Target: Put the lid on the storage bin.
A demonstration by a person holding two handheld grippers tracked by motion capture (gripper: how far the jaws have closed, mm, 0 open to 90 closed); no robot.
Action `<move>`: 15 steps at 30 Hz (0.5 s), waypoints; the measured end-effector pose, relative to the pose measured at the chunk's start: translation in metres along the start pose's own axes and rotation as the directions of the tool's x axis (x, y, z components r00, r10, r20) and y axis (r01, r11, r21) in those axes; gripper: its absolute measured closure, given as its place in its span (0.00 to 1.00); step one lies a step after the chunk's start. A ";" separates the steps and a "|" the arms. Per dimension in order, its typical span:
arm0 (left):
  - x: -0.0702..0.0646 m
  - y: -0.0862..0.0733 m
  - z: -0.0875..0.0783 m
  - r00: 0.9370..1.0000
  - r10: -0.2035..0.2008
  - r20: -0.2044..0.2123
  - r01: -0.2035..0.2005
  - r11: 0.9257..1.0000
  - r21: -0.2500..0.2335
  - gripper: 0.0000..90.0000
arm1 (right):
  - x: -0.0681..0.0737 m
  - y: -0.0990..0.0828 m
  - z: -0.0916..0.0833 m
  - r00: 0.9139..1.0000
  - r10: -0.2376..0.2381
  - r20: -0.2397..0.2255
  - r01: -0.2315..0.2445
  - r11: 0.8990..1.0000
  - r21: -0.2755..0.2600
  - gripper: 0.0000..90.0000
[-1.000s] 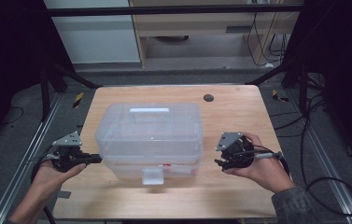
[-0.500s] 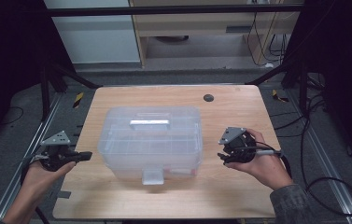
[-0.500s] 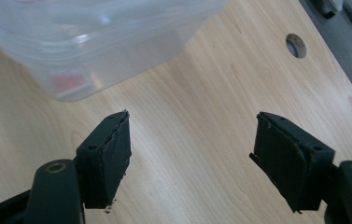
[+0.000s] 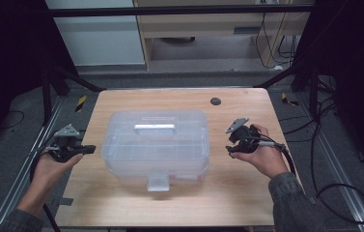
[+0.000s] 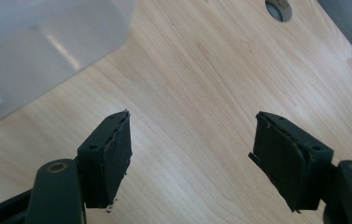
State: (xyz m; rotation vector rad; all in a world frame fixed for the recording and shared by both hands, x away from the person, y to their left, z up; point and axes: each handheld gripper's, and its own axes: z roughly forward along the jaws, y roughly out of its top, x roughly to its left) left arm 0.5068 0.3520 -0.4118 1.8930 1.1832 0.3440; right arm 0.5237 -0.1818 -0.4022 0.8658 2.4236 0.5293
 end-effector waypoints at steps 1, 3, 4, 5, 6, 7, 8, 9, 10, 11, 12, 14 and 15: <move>0.004 0.001 0.002 1.000 0.004 0.000 -0.004 1.000 0.014 0.99 | -0.002 0.000 0.004 1.000 0.010 0.003 -0.010 1.000 0.008 0.31; 0.010 0.001 0.007 1.000 0.015 0.008 -0.016 0.999 0.046 0.99 | -0.007 0.000 0.013 0.999 0.033 0.004 -0.033 0.999 0.016 0.31; 0.012 0.002 0.010 1.000 0.012 0.009 -0.012 0.998 0.056 0.99 | -0.009 -0.001 0.016 0.999 0.042 0.002 -0.042 0.999 0.015 0.31; 0.014 0.002 0.013 1.000 0.019 0.006 -0.020 0.997 0.068 0.99 | -0.012 -0.001 0.020 0.999 0.052 0.001 -0.052 0.999 0.016 0.31; 0.015 0.002 0.016 1.000 0.019 0.002 -0.020 0.997 0.074 0.99 | -0.014 -0.002 0.023 0.998 0.068 -0.001 -0.068 0.998 0.017 0.31; 0.016 0.002 0.019 1.000 0.014 -0.003 -0.014 0.997 0.081 0.99 | -0.015 -0.003 0.026 0.997 0.075 -0.004 -0.075 0.997 0.012 0.31; 0.018 0.002 0.022 1.000 0.018 -0.007 -0.017 0.996 0.091 0.99 | -0.017 -0.004 0.029 0.996 0.089 -0.006 -0.089 0.996 0.012 0.31; 0.020 0.002 0.024 1.000 0.022 -0.013 -0.020 0.995 0.100 0.99 | -0.020 -0.006 0.033 0.995 0.100 -0.005 -0.100 0.995 0.016 0.31; 0.021 0.002 0.026 0.999 0.028 -0.016 -0.026 0.993 0.111 0.99 | -0.021 -0.007 0.036 0.994 0.111 -0.003 -0.110 0.994 0.022 0.31; 0.022 0.002 0.028 0.999 0.030 -0.018 -0.028 0.993 0.118 0.99 | -0.022 -0.009 0.039 0.992 0.123 -0.007 -0.122 0.992 0.022 0.30; 0.025 0.000 0.032 0.999 0.026 -0.028 -0.023 0.992 0.123 0.99 | -0.024 -0.011 0.041 0.991 0.131 -0.009 -0.131 0.991 0.022 0.30; 0.029 -0.001 0.036 0.999 0.033 -0.029 -0.028 0.990 0.141 0.99 | -0.026 -0.015 0.046 0.988 0.154 -0.014 -0.154 0.988 0.028 0.30; 0.031 -0.002 0.038 0.999 0.038 -0.034 -0.032 0.988 0.151 0.99 | -0.027 -0.017 0.048 0.987 0.161 -0.014 -0.160 0.987 0.026 0.30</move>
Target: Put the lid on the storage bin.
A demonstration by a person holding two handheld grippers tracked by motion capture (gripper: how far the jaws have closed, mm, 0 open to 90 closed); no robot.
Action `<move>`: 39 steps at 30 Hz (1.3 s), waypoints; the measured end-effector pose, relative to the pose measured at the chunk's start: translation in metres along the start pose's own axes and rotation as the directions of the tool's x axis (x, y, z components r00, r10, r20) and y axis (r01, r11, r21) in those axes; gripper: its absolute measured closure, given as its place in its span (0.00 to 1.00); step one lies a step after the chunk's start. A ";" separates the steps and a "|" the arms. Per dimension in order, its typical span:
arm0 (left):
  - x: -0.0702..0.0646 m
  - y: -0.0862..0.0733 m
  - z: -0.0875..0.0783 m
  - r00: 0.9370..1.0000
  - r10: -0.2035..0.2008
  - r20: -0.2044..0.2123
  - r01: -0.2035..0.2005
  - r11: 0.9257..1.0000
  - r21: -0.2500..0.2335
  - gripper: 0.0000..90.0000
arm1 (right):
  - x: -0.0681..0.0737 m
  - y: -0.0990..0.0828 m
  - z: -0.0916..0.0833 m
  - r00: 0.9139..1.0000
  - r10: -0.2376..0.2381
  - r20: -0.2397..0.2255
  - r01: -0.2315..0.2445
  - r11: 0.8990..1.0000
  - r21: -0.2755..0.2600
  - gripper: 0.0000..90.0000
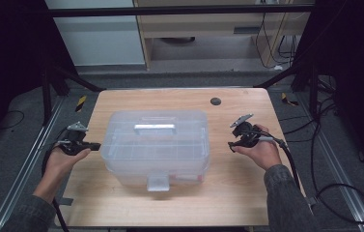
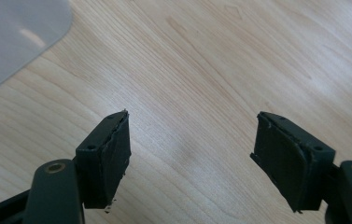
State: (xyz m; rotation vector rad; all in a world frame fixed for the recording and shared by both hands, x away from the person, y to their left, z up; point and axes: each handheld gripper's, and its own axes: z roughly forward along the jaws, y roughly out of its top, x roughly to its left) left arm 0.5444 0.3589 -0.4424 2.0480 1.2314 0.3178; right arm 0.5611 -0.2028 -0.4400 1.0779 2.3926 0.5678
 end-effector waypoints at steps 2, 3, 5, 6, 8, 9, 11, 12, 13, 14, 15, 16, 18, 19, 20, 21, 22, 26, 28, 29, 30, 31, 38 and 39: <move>0.003 -0.002 0.005 1.000 -0.005 0.000 0.005 1.000 0.016 0.98 | -0.002 -0.004 0.004 1.000 0.018 -0.004 -0.018 1.000 0.002 0.30; 0.004 -0.003 0.006 1.000 -0.003 -0.004 0.003 1.000 0.019 0.98 | -0.003 -0.006 0.006 1.000 0.023 -0.004 -0.023 1.000 0.002 0.30; 0.007 -0.005 0.011 1.000 0.000 -0.013 0.001 1.000 0.031 0.98 | -0.005 -0.010 0.009 0.999 0.041 -0.007 -0.041 0.999 0.003 0.30; 0.008 -0.006 0.013 1.000 -0.002 -0.017 0.003 1.000 0.031 0.98 | -0.006 -0.011 0.011 0.999 0.050 -0.006 -0.050 0.999 0.003 0.30; 0.008 -0.007 0.018 1.000 -0.013 -0.027 0.014 1.000 0.024 0.98 | -0.009 -0.015 0.015 0.997 0.073 -0.007 -0.073 0.997 -0.004 0.30; 0.016 -0.005 0.012 0.993 0.115 -0.027 -0.111 0.984 0.137 0.98 | -0.010 -0.016 0.017 0.996 0.087 -0.006 -0.087 0.996 -0.010 0.30; 0.015 -0.005 0.015 0.992 0.123 -0.039 -0.117 0.984 0.131 0.98 | -0.012 -0.018 0.022 0.994 0.113 -0.006 -0.113 0.993 -0.019 0.29; 0.014 -0.005 0.016 0.990 0.132 -0.054 -0.124 0.984 0.128 0.97 | -0.013 -0.019 0.024 0.992 0.129 -0.007 -0.130 0.991 -0.028 0.28; 0.014 -0.005 0.019 0.988 0.139 -0.073 -0.130 0.984 0.121 0.94 | -0.014 -0.020 0.026 0.989 0.149 -0.010 -0.149 0.988 -0.040 0.28; 0.014 -0.005 0.020 0.986 0.141 -0.090 -0.131 0.985 0.114 0.88 | -0.015 -0.020 0.028 0.986 0.165 -0.016 -0.166 0.985 -0.051 0.26; 0.015 -0.006 0.023 0.983 0.133 -0.123 -0.122 0.988 0.096 0.79 | -0.015 -0.020 0.029 0.984 0.178 -0.023 -0.179 0.982 -0.056 0.23; 0.016 -0.007 0.026 0.982 0.126 -0.141 -0.115 0.990 0.085 0.68 | -0.014 -0.020 0.032 0.980 0.196 -0.026 -0.197 0.978 -0.063 0.22; 0.018 -0.008 0.033 0.978 0.108 -0.180 -0.096 0.992 0.077 0.53 | -0.013 -0.020 0.036 0.976 0.217 -0.029 -0.219 0.973 -0.072 0.19; 0.017 -0.009 0.037 0.975 0.116 -0.189 -0.101 0.991 0.086 0.47 | -0.012 -0.020 0.039 0.974 0.226 -0.027 -0.227 0.971 -0.075 0.18; 0.016 -0.010 0.040 0.973 0.123 -0.195 -0.108 0.990 0.085 0.44 | -0.011 -0.020 0.041 0.971 0.235 -0.035 -0.237 0.968 -0.077 0.18; 0.015 -0.011 0.043 0.971 0.129 -0.201 -0.115 0.990 0.081 0.42 | -0.010 -0.021 0.044 0.971 0.237 -0.034 -0.239 0.968 -0.079 0.18; 0.015 -0.012 0.046 0.970 0.129 -0.207 -0.115 0.990 0.077 0.36 | -0.009 -0.021 0.046 0.969 0.244 -0.037 -0.246 0.966 -0.080 0.17; 0.018 -0.015 0.052 0.978 0.082 -0.191 -0.073 0.996 0.055 0.27 | -0.005 -0.022 0.055 0.966 0.256 -0.047 -0.259 0.962 -0.084 0.16; 0.020 -0.017 0.054 0.981 0.061 -0.185 -0.057 0.998 0.031 0.22 | -0.004 -0.023 0.058 0.963 0.264 -0.051 -0.268 0.959 -0.095 0.15; 0.022 -0.019 0.055 0.983 0.056 -0.174 -0.054 0.998 0.015 0.20 | -0.004 -0.023 0.059 0.960 0.274 -0.056 -0.279 0.955 -0.101 0.14; 0.024 -0.021 0.056 0.983 0.062 -0.171 -0.064 0.998 -0.008 0.16 | -0.005 -0.024 0.060 0.959 0.277 -0.058 -0.282 0.953 -0.114 0.13; 0.025 -0.024 0.057 0.984 0.062 -0.169 -0.068 0.997 -0.031 0.14 | -0.005 -0.024 0.061 0.955 0.288 -0.067 -0.294 0.949 -0.116 0.11; 0.022 -0.024 0.061 0.979 0.025 -0.202 -0.036 0.998 -0.053 0.07 | -0.005 -0.034 0.067 0.950 0.307 -0.062 -0.313 0.931 -0.186 0.01; 0.022 -0.024 0.062 0.978 0.016 -0.208 -0.028 0.998 -0.053 0.06 | -0.005 -0.034 0.067 0.949 0.309 -0.059 -0.315 0.931 -0.185 0.01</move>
